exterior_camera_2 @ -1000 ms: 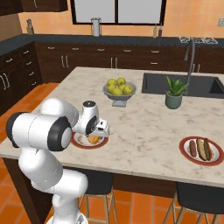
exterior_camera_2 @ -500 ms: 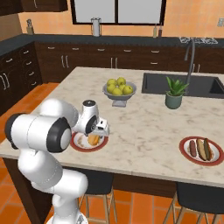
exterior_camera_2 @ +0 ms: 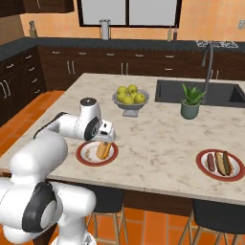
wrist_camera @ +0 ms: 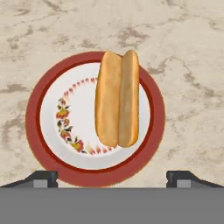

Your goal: Place one bun and one sausage from the bowl on each plate.

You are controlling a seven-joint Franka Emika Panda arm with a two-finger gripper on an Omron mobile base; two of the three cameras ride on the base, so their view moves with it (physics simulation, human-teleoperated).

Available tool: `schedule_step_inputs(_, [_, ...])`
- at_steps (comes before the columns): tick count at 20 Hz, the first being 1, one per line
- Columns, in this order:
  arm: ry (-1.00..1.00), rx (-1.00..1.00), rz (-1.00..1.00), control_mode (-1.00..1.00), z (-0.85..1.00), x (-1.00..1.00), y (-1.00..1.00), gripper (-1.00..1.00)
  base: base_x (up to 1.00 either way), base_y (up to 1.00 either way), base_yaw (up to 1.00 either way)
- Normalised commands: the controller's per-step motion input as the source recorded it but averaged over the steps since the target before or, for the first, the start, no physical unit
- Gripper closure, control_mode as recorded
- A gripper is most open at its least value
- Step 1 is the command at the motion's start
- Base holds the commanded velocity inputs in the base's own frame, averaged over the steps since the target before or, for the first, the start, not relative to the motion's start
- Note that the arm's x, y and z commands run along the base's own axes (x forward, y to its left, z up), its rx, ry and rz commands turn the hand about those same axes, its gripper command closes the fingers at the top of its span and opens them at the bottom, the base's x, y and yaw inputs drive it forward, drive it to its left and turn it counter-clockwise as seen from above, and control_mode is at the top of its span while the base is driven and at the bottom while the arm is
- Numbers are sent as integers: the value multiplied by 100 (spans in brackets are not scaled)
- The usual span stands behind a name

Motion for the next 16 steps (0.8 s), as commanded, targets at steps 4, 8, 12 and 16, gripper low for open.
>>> schedule_step_inputs(4, [4,-2,0,-100,94,-99,0,-100,0,0,0])
schedule_step_inputs(8, [1,-2,-1,-100,70,-98,9,-100,0,0,0])
schedule_step_inputs(12, [2,0,-1,-100,99,-39,15,-100,0,0,0])
schedule_step_inputs(16, [5,0,-1,-100,72,-30,1,-100,0,0,0])
